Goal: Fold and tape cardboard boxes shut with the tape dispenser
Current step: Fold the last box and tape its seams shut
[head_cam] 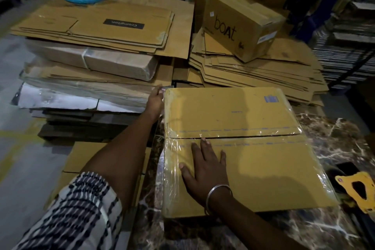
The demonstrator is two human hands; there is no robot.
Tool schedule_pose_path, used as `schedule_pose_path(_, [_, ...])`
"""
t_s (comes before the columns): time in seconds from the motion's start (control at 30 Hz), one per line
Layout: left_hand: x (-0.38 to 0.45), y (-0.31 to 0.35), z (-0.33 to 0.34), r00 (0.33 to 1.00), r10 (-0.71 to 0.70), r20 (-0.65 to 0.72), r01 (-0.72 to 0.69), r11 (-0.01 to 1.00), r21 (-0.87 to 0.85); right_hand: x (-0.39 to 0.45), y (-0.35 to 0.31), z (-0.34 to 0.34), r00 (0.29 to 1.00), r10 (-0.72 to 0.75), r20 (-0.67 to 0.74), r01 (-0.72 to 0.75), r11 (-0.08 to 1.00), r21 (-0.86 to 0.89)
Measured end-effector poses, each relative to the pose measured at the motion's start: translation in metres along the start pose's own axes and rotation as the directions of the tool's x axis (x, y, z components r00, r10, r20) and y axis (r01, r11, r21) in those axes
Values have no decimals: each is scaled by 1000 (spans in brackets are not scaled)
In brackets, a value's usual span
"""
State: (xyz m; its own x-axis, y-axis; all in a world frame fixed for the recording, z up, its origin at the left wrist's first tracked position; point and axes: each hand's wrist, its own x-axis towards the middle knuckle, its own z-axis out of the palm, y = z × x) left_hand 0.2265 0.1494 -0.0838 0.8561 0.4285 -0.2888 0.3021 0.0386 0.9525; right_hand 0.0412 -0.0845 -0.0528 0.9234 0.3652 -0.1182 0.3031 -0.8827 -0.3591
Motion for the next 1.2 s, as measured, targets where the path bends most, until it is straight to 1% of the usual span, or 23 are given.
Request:
schedule_pose_path(0.07, [-5, 2, 3, 996, -41, 80, 46, 997, -67, 1, 2, 0, 1000, -4, 6, 4, 1000, -6])
schedule_pose_path(0.17, [-7, -6, 0, 989, -123, 85, 139, 966, -217, 1, 4, 2, 1000, -11, -7, 11, 1000, 4])
schedule_pose_path(0.23, [-6, -12, -7, 987, -141, 81, 159, 946, -282, 0, 6, 4, 999, -20, -26, 21, 999, 31])
schedule_pose_path(0.3, [-7, -11, -12, 989, -108, 102, 126, 974, -189, -2, 10, 7, 998, -37, -48, 40, 997, 63])
schedule_pose_path(0.37, [-8, -14, -19, 996, -62, 67, 66, 996, -68, -5, 15, 8, 996, -69, -63, 75, 993, 89])
schedule_pose_path(0.4, [-11, -17, -23, 997, -55, 57, 58, 997, -50, -8, 17, 7, 994, -91, -66, 98, 990, 98])
schedule_pose_path(0.53, [-37, -28, -47, 995, -95, 4, 95, 990, -103, -17, 30, 0, 981, -171, -90, 183, 973, 141])
schedule_pose_path(0.6, [-60, -34, -61, 996, -87, -25, 83, 987, -141, -20, 43, -4, 967, -229, -114, 244, 959, 145])
schedule_pose_path(0.67, [-85, -44, -76, 996, -70, -53, 62, 988, -138, -23, 58, -11, 953, -276, -127, 293, 945, 148])
schedule_pose_path(0.73, [-109, -58, -91, 994, -49, -99, 41, 996, -81, -26, 74, -25, 937, -326, -122, 341, 932, 125])
schedule_pose_path(0.8, [-140, -69, -98, 991, -3, -137, -5, 998, -58, -29, 92, -38, 919, -372, -129, 384, 919, 89])
schedule_pose_path(0.83, [-158, -76, -100, 990, 16, -140, -22, 999, -47, -30, 102, -43, 911, -390, -130, 401, 914, 69])
schedule_pose_path(0.93, [-206, -99, -99, 989, 9, -146, -19, 998, -67, -29, 135, -54, 892, -428, -149, 429, 903, -23])
schedule_pose_path(0.97, [-218, -107, -99, 990, 24, -140, -31, 998, -46, -29, 146, -57, 888, -427, -169, 424, 904, -55])
schedule_pose_path(1.03, [-242, -119, -94, 993, 56, -102, -53, 998, 24, -33, 164, -65, 901, -382, -206, 370, 924, -95])
schedule_pose_path(1.13, [-272, -118, -83, 996, 87, -11, -86, 993, 80, -38, 184, -74, 934, -265, -237, 229, 959, -169])
schedule_pose_path(1.2, [-280, -112, -83, 995, 58, 81, -66, 993, 99, -40, 194, -76, 944, -171, -281, 122, 975, -184])
